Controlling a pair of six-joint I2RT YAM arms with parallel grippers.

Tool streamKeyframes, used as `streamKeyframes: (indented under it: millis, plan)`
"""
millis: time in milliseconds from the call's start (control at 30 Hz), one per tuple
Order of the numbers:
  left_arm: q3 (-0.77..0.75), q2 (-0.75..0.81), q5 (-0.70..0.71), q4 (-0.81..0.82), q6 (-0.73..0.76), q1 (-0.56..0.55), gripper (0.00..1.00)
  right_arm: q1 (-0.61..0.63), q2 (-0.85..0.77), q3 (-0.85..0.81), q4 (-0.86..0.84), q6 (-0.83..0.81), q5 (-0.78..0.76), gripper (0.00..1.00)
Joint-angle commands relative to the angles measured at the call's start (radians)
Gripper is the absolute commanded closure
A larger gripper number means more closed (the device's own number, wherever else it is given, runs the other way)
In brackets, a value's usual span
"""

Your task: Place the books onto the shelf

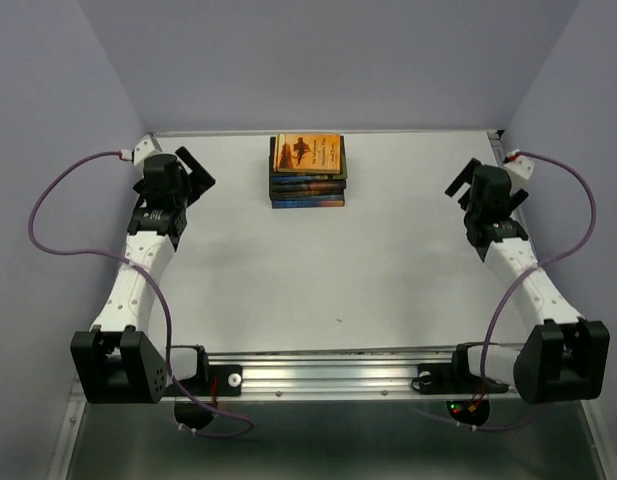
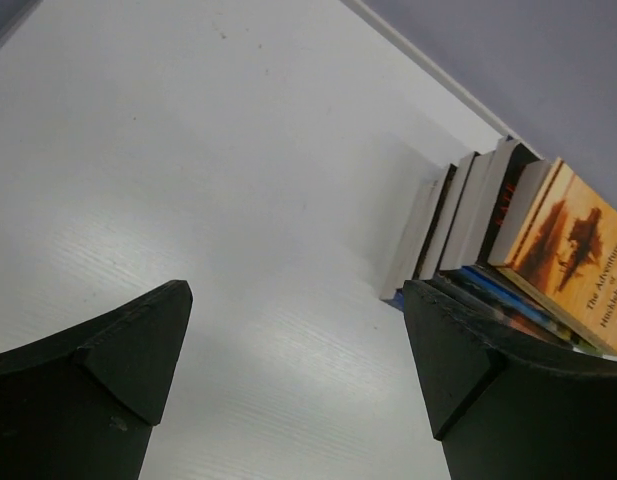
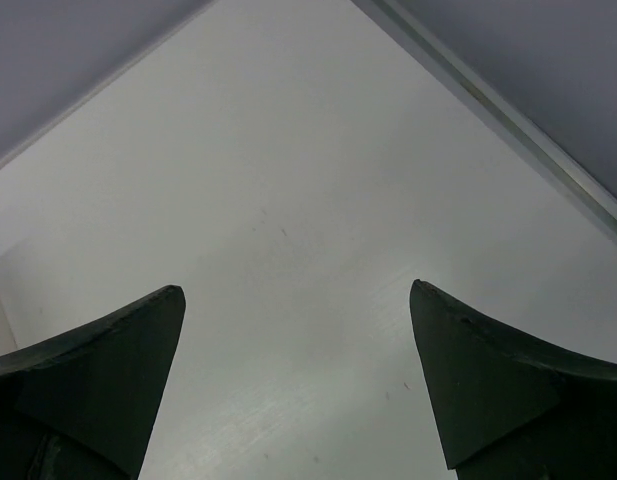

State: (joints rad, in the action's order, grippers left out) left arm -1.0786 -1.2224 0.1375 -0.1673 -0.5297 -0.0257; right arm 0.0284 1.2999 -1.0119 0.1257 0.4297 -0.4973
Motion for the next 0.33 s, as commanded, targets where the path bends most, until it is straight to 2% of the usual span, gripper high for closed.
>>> streamKeyframes:
  millis: [0, 100, 300]
  plan:
    - [0.049, 0.009, 0.142, 0.005, -0.015, -0.003, 0.01, 0.033, -0.177, 0.177, -0.081, 0.047, -0.125, 0.00]
    - [0.077, 0.029, 0.136, 0.049, -0.016, -0.003, 0.01, 0.033, -0.273, 0.242, -0.083, 0.024, -0.130, 0.00]
    - [0.134, 0.096, 0.139, 0.094, -0.024, -0.003, 0.01, 0.033, -0.321, 0.279, -0.113, 0.011, -0.103, 0.00]
